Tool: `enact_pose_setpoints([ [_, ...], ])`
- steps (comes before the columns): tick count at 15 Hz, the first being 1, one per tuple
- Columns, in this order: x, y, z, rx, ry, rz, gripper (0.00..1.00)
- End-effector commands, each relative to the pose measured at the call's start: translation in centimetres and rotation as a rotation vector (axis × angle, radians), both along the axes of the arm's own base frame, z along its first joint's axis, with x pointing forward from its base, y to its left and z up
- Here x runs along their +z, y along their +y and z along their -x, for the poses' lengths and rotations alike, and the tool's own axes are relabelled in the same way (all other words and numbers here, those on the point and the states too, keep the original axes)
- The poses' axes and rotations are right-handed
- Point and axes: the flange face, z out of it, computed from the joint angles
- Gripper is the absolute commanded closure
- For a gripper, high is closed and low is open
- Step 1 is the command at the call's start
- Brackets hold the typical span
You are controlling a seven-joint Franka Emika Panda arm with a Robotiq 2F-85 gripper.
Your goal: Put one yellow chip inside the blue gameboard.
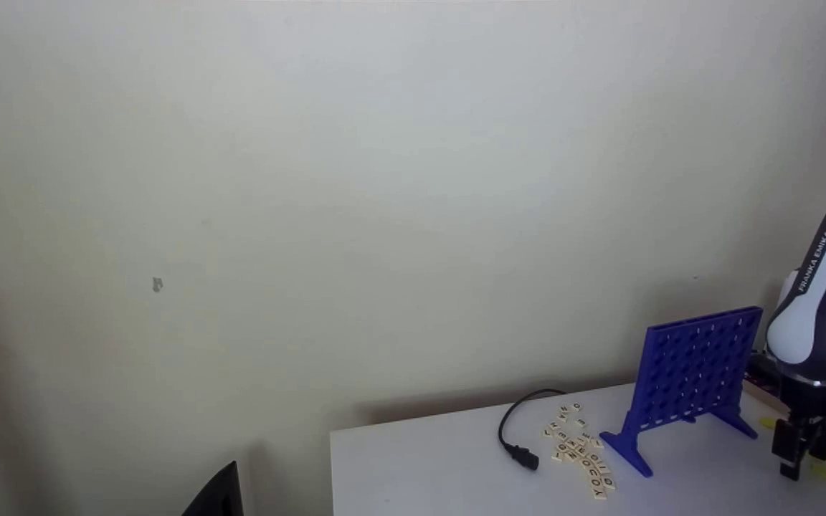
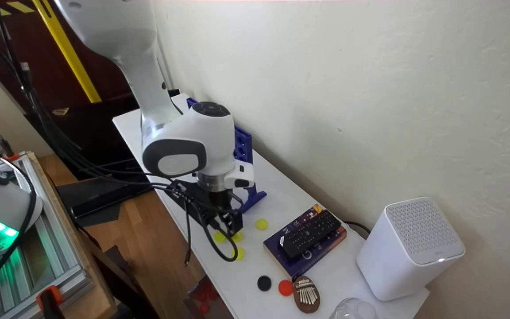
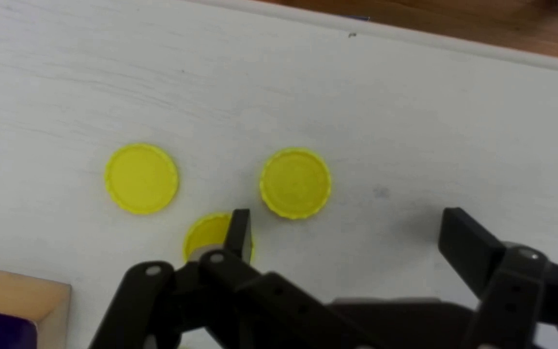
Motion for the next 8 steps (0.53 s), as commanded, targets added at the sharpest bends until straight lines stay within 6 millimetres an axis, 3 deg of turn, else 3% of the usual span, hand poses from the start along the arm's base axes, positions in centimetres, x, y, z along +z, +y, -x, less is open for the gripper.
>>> enact_pose_setpoints([
  [1,-0.1,-0.1,0.5,0.005,0.025,0.001,0.00],
  [8,1.0,-2.0,1.7,-0.037,0.007,0.017,0.00],
])
